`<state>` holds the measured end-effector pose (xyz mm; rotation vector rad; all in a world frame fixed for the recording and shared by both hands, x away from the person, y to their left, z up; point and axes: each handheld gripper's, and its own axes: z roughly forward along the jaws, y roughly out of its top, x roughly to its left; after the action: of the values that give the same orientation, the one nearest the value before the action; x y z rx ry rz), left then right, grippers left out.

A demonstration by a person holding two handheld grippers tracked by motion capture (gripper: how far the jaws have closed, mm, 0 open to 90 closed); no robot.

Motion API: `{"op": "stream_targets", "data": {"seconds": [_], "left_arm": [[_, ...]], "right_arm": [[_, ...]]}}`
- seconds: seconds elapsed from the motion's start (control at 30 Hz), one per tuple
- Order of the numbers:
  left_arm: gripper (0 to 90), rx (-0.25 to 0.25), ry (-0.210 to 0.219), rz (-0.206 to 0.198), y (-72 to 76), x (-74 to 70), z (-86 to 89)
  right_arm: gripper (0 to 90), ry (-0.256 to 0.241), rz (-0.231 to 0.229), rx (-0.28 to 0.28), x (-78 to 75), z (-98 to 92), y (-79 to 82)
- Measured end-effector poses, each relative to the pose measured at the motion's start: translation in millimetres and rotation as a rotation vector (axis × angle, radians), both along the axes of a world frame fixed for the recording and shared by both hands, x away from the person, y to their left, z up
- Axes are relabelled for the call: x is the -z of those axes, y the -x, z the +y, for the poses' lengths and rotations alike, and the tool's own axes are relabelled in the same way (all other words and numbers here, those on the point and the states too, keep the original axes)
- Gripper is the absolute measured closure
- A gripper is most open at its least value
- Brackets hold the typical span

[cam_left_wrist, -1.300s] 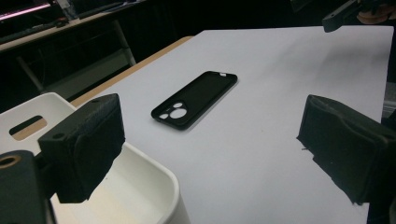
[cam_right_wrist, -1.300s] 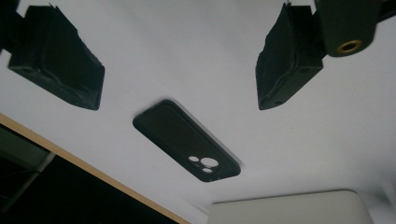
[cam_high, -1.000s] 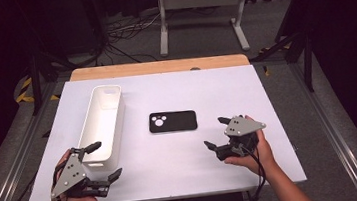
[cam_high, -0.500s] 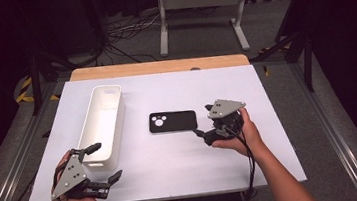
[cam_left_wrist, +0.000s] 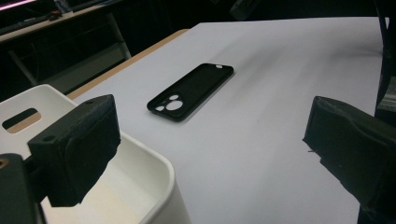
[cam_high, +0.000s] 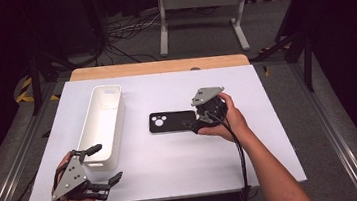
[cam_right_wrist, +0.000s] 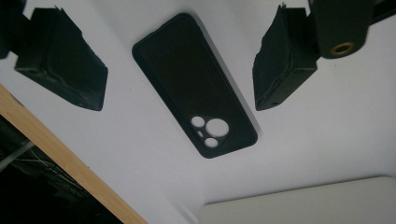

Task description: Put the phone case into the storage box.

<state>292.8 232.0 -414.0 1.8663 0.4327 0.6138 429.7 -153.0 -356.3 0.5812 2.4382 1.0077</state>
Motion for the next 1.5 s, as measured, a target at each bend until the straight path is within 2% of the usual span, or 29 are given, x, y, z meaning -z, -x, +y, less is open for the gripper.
{"op": "stream_targets", "data": {"seconds": [0.07, 0.13, 0.2, 0.27, 0.3, 0.33, 0.37, 0.4, 0.43, 0.6, 0.7, 0.83, 0.9, 1.17, 1.33, 1.5], "left_arm": [[4.4, 0.003, -0.012, -0.005, -0.5, 0.0, 0.2], [4.4, 0.006, -0.004, 0.005, 0.0, 1.1, -1.0], [4.4, 0.008, -0.012, 0.001, 0.2, 1.4, -1.6], [4.5, 0.008, -0.017, -0.001, 0.4, 1.5, -1.8], [5.1, 0.009, -0.017, 0.002, 0.5, 1.7, -2.1], [5.1, 0.008, -0.016, 0.005, 0.7, 1.9, -2.2], [5.1, 0.009, -0.014, 0.009, 1.0, 2.5, -2.4], [5.2, 0.011, -0.027, 0.002, 0.3, 2.8, -1.2], [5.1, 0.011, -0.027, 0.002, 0.3, 2.8, -1.2], [5.2, 0.002, -0.024, 0.005, 0.0, 3.5, 0.0], [5.4, 0.004, -0.021, 0.006, 0.3, 4.0, 0.0], [5.5, 0.008, -0.018, 0.012, 1.2, 5.3, -1.1], [5.6, 0.008, -0.015, 0.012, 1.5, 5.7, -1.4], [5.8, 0.015, -0.014, 0.02, 1.8, 6.3, -0.9], [5.9, 0.019, -0.018, 0.014, 2.0, 6.0, 0.6], [6.0, 0.02, -0.015, 0.023, 1.9, 7.1, 1.4]], "right_arm": [[19.0, 0.008, 0.011, -0.003, 1.6, 4.1, -3.4], [19.8, 0.018, 0.017, -0.006, 3.3, 7.1, -6.7], [24.4, 0.029, 0.02, -0.006, 5.3, 9.4, -10.2], [34.3, 0.041, 0.02, -0.006, 7.7, 10.7, -14.4], [46.6, 0.041, 0.023, -0.006, 9.6, 11.4, -18.1], [46.6, 0.041, 0.023, -0.006, 9.6, 11.4, -18.1], [51.2, 0.042, 0.019, -0.002, 10.3, 11.5, -19.6], [61.6, 0.03, 0.019, 0.009, 12.0, 11.6, -23.2], [61.6, 0.03, 0.019, 0.009, 12.0, 11.6, -23.2], [81.8, 0.064, 0.012, 0.065, 18.0, 13.1, -33.6], [89.3, 0.033, 0.025, 0.11, 21.5, 12.2, -41.5], [90.0, 0.016, 0.055, 0.164, 32.4, 11.7, -55.2], [90.0, 0.012, 0.064, 0.174, 35.2, 11.4, -58.2], [90.0, 0.039, 0.113, 0.243, 58.5, 6.9, -82.8], [90.0, 0.033, 0.147, 0.261, 70.2, 5.8, -92.0], [90.0, 0.056, 0.148, 0.282, 79.1, 8.8, -96.8]]}}
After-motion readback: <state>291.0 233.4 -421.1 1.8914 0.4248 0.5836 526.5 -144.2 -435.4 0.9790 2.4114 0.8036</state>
